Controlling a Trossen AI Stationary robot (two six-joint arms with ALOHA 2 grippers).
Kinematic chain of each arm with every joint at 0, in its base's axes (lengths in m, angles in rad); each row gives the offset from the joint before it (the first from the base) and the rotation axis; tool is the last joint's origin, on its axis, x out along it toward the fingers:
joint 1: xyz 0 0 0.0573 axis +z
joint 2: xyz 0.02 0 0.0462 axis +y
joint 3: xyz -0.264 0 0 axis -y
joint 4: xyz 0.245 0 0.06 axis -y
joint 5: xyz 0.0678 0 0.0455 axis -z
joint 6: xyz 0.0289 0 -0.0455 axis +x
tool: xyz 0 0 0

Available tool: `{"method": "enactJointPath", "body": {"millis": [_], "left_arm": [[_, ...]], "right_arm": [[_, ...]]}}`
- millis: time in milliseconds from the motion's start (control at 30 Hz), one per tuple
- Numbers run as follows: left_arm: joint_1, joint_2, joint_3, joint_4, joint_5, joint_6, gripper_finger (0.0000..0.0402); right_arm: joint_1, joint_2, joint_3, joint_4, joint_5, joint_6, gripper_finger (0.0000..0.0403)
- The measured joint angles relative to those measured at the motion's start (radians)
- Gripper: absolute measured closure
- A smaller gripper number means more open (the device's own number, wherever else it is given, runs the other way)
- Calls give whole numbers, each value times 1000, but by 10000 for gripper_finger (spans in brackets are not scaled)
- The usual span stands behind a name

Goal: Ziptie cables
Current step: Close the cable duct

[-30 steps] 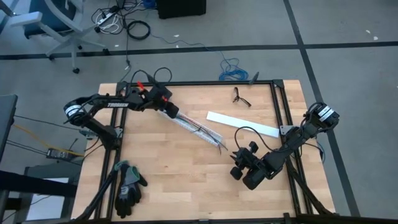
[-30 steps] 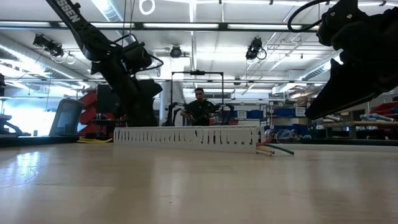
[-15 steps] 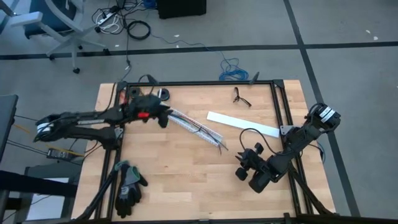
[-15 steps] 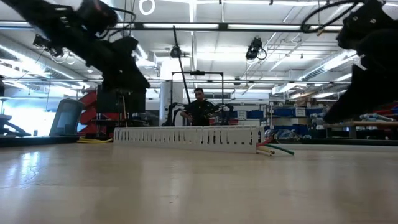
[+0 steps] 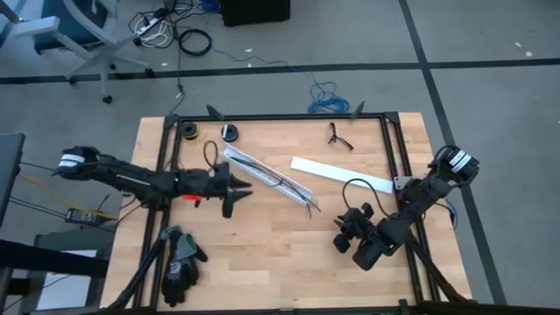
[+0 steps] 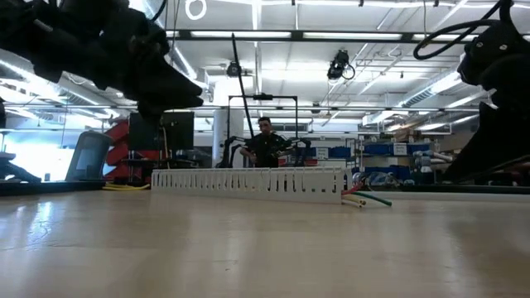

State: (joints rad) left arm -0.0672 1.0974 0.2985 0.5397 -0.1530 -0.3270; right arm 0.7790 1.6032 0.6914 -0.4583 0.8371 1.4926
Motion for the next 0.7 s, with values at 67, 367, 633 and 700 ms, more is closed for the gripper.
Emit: {"method": "enactJointPath", "body": {"millis": [67,367,633,700], "left_arm": [[-50,72,24,35,-5,47,261],[-123,370,201,107,-6,297,261],[-116,579,424,57,-1,513,261],[-110,625,488,9,-7,530,261]], "right_arm": [[0,0,0,11,3,4,328],[-7,0,0,71,4,-1,328],[-16,0,0,153,5,-44,327],[-20,0,0,175,4,-68,328]]}}
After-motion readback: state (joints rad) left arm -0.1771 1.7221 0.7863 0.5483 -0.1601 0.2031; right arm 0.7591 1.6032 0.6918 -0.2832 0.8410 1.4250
